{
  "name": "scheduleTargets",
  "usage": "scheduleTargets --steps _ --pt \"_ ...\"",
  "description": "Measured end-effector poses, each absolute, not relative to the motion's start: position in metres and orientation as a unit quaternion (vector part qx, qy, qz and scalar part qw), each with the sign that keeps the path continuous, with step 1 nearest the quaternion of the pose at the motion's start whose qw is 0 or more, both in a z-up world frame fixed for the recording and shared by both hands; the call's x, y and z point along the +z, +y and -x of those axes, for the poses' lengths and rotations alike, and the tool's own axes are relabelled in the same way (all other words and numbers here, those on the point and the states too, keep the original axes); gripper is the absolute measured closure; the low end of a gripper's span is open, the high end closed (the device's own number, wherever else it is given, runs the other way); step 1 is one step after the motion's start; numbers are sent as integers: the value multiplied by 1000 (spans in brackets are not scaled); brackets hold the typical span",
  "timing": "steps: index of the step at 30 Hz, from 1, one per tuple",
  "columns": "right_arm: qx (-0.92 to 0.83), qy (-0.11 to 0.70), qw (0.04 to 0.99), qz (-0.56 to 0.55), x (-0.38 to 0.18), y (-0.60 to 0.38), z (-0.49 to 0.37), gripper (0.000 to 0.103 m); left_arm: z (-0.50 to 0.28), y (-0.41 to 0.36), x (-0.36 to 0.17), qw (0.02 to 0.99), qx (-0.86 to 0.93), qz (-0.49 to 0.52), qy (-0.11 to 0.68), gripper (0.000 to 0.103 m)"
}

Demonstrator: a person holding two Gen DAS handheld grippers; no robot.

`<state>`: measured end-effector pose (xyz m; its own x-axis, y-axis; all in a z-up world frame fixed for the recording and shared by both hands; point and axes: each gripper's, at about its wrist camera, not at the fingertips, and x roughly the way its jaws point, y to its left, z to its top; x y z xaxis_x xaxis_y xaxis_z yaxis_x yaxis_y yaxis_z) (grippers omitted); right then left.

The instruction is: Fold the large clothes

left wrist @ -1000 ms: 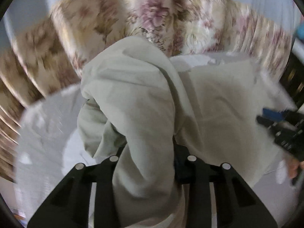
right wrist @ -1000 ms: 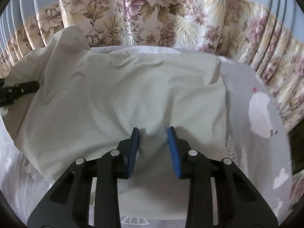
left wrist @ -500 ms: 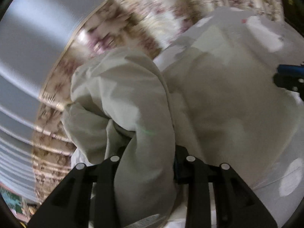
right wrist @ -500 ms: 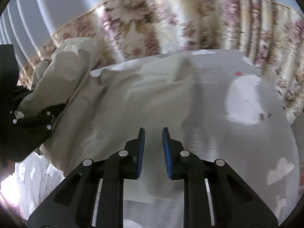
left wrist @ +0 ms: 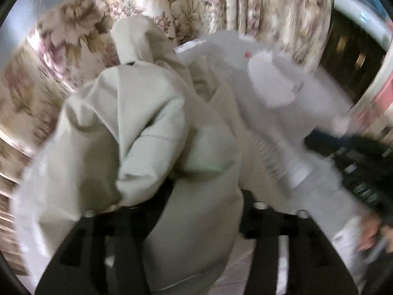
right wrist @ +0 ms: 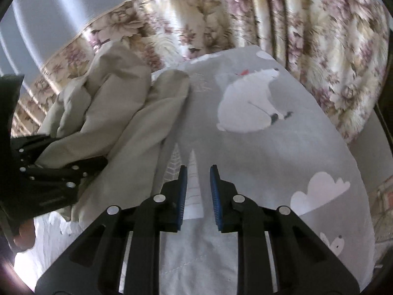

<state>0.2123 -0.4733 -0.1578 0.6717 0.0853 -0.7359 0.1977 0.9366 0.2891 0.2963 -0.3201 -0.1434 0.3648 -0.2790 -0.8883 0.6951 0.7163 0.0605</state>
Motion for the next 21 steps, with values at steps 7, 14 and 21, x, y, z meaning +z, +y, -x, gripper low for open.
scheduleTargets --steps 7,14,21 --pt "-45 402 905 -133 -143 -453 -209 83 -271 -300 -98 793 -366 -174 454 27" --pt "-50 399 908 -117 -129 -437 -213 83 -243 -197 -27 831 -360 -172 388 12" --pt "-13 371 923 -101 -85 -390 -231 72 -305 -99 -53 880 -178 -186 399 6"
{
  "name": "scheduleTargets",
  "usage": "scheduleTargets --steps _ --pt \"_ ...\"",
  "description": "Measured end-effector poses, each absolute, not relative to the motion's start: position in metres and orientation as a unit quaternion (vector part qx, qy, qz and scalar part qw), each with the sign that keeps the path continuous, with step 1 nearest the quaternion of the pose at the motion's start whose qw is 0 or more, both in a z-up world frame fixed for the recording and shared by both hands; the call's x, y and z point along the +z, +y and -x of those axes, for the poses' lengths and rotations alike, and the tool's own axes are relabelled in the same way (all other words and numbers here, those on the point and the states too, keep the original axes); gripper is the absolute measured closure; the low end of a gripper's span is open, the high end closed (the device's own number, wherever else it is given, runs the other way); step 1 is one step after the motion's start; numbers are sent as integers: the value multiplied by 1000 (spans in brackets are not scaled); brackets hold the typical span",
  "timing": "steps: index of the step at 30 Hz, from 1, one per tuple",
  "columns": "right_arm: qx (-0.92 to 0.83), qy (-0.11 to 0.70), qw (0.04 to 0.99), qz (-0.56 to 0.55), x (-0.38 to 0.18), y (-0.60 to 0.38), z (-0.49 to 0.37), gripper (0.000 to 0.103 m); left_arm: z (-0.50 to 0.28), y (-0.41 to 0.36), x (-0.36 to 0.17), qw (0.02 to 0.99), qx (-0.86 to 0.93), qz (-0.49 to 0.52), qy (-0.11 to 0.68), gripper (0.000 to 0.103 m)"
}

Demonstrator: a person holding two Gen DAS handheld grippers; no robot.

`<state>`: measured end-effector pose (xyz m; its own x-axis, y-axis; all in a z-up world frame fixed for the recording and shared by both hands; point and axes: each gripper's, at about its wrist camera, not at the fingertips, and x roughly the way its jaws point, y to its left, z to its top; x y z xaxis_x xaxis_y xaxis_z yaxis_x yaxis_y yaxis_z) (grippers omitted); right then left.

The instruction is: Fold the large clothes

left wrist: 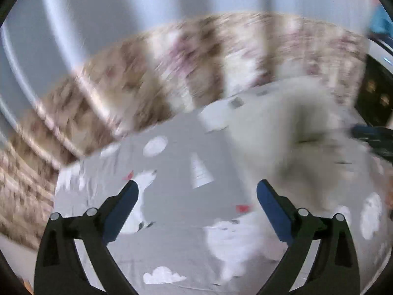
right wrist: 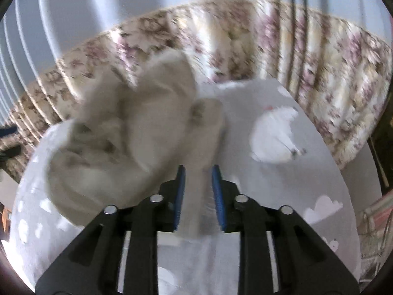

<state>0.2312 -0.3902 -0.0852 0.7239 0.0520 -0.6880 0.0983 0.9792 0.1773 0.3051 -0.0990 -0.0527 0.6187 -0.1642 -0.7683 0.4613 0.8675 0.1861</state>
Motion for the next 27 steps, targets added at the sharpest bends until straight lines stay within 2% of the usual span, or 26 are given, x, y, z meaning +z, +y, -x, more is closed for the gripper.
scheduleTargets --steps 3,5,9,10,11,13,14,19,21,24,27 --pt "31 373 921 -105 -69 -363 -245 61 -331 -94 -82 862 -194 -145 445 6" --pt "58 387 914 -105 -67 -344 -258 49 -337 -102 -95 855 -214 -128 454 6" --pt "56 413 905 -91 -75 -326 -290 49 -336 -123 -109 846 -235 -129 460 6" --pt "56 423 900 -87 -80 -324 -302 50 -332 -131 -110 849 -235 -140 453 6" --pt "58 434 896 -80 -84 -323 -312 66 -329 -134 -108 851 -234 -146 448 6" --pt "44 432 900 -29 -86 -321 -328 87 -326 -140 -105 857 -226 -157 436 6" --pt "46 422 905 -18 -80 -327 -334 89 -324 -140 -103 857 -229 -158 433 6" --pt "40 400 916 5 -51 -374 -352 91 -324 -160 -89 855 -253 -163 422 6" --pt "24 421 907 -2 -62 -399 -360 91 -324 -173 -94 852 -255 -171 424 6" --pt "-4 474 880 -38 -108 -440 -368 91 -323 -197 -113 838 -262 -190 439 5" --pt "10 484 868 -115 -120 -470 -353 89 -318 -216 -136 824 -256 -220 455 5"
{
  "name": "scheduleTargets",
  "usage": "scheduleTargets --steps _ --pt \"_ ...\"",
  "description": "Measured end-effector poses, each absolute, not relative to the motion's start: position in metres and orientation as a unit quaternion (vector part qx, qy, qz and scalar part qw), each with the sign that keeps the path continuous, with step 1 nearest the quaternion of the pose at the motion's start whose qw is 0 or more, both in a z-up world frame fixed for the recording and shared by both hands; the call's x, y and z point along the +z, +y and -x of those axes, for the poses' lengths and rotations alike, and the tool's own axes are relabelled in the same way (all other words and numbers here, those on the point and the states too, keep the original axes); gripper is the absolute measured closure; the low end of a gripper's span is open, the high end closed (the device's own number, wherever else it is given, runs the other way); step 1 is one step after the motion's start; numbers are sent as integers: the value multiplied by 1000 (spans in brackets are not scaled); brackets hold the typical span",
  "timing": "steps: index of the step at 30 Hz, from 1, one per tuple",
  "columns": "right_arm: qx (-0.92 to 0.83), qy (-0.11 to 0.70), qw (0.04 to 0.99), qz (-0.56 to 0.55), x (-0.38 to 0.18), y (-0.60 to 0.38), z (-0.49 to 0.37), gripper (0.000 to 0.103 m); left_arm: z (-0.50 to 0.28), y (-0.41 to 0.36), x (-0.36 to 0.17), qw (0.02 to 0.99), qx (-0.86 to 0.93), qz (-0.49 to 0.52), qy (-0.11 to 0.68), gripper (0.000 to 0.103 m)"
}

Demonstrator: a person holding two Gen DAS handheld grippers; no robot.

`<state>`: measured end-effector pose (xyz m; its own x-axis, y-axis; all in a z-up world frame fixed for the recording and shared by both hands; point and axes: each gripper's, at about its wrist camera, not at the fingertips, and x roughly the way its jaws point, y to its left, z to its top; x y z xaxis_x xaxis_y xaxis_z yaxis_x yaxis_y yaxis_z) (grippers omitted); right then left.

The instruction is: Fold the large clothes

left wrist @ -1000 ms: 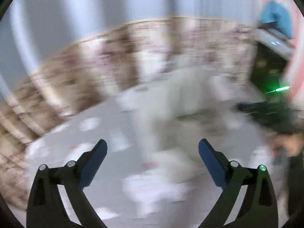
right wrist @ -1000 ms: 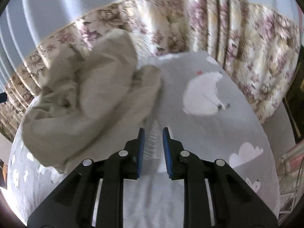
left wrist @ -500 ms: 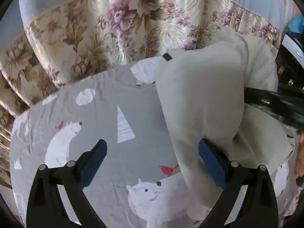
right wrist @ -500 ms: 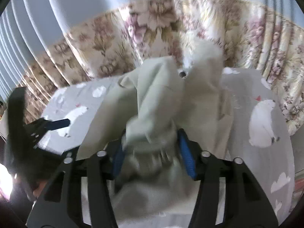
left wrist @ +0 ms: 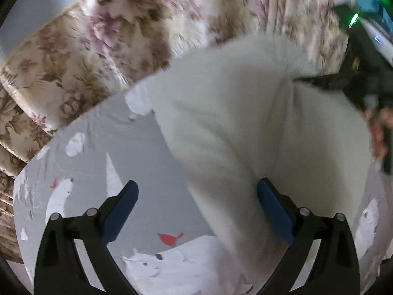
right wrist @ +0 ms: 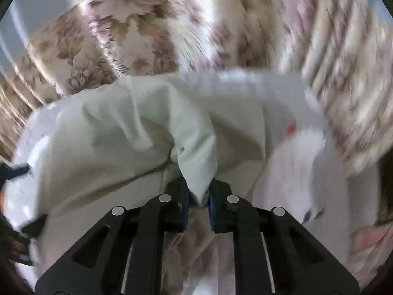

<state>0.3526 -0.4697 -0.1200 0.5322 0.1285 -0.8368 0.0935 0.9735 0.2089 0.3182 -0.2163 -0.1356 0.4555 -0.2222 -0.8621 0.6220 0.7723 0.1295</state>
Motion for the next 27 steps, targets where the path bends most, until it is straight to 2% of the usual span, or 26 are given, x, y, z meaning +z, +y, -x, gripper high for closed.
scheduleTargets --steps 3,7,11,15,21,25,27 --pt "20 434 891 -131 -84 -484 -318 75 -312 -213 -124 831 -253 -241 433 5" --pt "39 380 916 -124 -40 -468 -282 68 -317 -199 -81 853 -252 -207 408 5" --pt "96 386 914 -83 -42 -420 -271 67 -322 -218 -79 843 -254 -223 418 5" --pt "89 441 893 -24 -94 -396 -272 70 -320 -239 -127 828 -228 -281 427 5" --pt "101 466 878 -53 -149 -407 -255 70 -326 -209 -157 835 -246 -193 454 1" --pt "117 469 874 -58 -142 -411 -259 69 -323 -209 -148 843 -253 -199 432 1" --pt "128 449 881 -76 -116 -425 -258 69 -322 -208 -134 847 -247 -203 425 1"
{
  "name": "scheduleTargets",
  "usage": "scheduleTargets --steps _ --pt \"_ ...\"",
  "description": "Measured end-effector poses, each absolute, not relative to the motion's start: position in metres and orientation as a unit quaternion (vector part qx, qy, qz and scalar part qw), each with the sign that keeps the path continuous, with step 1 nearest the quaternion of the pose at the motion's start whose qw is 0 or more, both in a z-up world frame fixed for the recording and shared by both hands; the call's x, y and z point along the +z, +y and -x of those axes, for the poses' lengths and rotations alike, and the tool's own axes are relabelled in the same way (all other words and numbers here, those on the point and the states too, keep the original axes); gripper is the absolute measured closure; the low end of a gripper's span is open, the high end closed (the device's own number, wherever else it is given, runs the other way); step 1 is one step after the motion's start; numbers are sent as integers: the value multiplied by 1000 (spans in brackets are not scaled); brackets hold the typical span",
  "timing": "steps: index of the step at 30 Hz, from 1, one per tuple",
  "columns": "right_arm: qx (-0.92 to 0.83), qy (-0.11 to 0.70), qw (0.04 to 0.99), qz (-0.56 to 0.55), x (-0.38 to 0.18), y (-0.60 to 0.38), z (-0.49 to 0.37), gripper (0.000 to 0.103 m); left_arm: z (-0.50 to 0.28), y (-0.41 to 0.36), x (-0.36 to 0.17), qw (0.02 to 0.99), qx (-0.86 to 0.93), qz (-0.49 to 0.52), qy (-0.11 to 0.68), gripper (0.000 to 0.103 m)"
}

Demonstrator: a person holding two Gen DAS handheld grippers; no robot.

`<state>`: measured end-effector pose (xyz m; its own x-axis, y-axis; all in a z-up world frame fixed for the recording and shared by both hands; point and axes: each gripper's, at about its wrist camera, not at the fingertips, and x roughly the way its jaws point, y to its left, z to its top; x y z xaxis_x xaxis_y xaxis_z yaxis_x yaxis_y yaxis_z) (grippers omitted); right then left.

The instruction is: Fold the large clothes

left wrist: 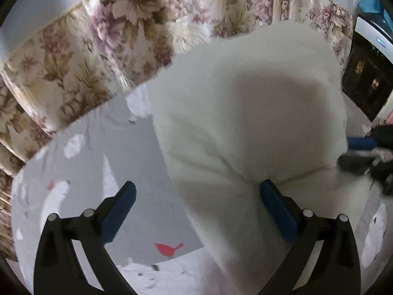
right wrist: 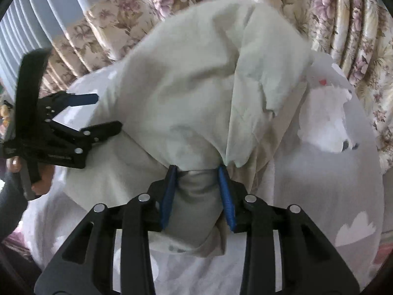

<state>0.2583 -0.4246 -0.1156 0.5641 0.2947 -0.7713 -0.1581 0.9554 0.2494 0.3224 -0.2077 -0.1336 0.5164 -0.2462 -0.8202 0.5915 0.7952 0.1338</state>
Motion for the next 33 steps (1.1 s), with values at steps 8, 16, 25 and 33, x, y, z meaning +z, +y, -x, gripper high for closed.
scheduleTargets --steps 8,16,25,33 --pt "76 385 918 -64 -51 -439 -315 65 -380 -216 -68 869 -244 -150 404 2" --pt "29 491 870 34 -133 -418 -401 76 -442 -242 -130 838 -211 -173 472 1" --pt "45 495 868 -5 -167 -442 -405 79 -445 -238 -162 837 -239 -166 463 1" --pt "45 491 870 -4 -166 -440 -405 79 -447 -237 -166 835 -246 -156 468 1"
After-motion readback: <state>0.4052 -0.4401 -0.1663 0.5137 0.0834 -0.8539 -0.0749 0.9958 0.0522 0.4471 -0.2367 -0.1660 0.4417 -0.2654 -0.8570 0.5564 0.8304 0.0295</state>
